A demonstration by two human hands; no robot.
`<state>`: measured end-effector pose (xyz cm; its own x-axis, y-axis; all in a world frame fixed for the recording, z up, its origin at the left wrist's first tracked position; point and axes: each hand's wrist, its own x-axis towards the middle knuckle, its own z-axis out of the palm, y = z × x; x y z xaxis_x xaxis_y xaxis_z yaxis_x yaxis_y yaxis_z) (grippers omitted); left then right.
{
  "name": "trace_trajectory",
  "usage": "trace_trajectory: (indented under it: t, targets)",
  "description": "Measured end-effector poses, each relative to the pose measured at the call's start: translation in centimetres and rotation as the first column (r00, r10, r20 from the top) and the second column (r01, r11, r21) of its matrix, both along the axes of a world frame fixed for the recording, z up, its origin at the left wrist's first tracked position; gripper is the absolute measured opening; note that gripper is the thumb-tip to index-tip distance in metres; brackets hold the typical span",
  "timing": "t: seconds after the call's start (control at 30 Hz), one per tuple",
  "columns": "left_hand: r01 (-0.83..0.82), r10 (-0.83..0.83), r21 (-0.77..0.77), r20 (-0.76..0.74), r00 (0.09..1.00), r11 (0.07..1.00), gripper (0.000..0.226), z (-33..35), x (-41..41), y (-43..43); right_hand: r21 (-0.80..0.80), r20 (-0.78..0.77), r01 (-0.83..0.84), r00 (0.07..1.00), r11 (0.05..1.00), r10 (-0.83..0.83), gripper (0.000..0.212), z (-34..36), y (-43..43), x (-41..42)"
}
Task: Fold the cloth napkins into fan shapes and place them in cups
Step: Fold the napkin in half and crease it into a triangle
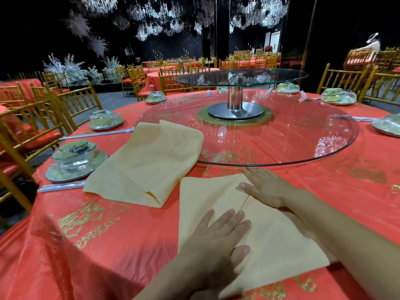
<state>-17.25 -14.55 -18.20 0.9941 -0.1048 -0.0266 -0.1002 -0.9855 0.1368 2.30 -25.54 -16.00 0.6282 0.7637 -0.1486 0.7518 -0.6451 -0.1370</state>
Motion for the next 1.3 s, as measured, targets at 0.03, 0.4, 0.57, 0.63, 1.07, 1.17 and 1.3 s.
trace_trajectory:
  t: [0.03,0.4,0.57,0.63,1.07,1.17,1.3]
  targets:
    - [-0.001,0.001,-0.005,0.013,1.000,1.000,0.070,-0.3,0.1,0.2,0.007,0.003,0.015,1.000,1.000,-0.015,0.136,0.0,0.1,0.2]
    - [0.041,-0.041,0.002,0.000,0.999,0.999,0.071,0.1,-0.1,0.2,0.070,0.111,-0.189,0.977,0.980,0.180,0.049,0.3,-0.1,-6.8]
    - [0.044,-0.041,-0.039,0.064,0.997,0.998,0.059,-0.1,-0.2,0.3,0.269,-0.072,-0.112,0.988,0.957,0.136,0.048,-1.0,-0.4,-7.4]
    - [0.044,-0.035,-0.098,0.095,0.995,0.994,0.056,-0.1,-0.5,0.3,0.295,-0.132,-0.096,0.981,0.951,0.140,0.049,-0.9,-0.5,-7.5]
    - [0.006,-0.041,0.190,0.181,0.983,0.982,0.080,-1.7,-5.2,1.3,0.162,0.050,-0.127,0.991,0.978,0.121,0.097,-1.6,-0.3,-7.8]
    - [-0.007,-0.024,0.193,0.154,0.988,0.981,0.088,-1.7,-6.1,1.4,0.157,0.042,-0.126,0.992,0.980,0.121,0.129,-1.9,-0.3,-7.6]
    - [0.066,-0.077,0.071,0.167,0.983,0.995,0.088,-2.8,-8.0,2.2,0.158,0.052,-0.127,0.991,0.979,0.120,0.130,-1.8,-0.3,-7.6]
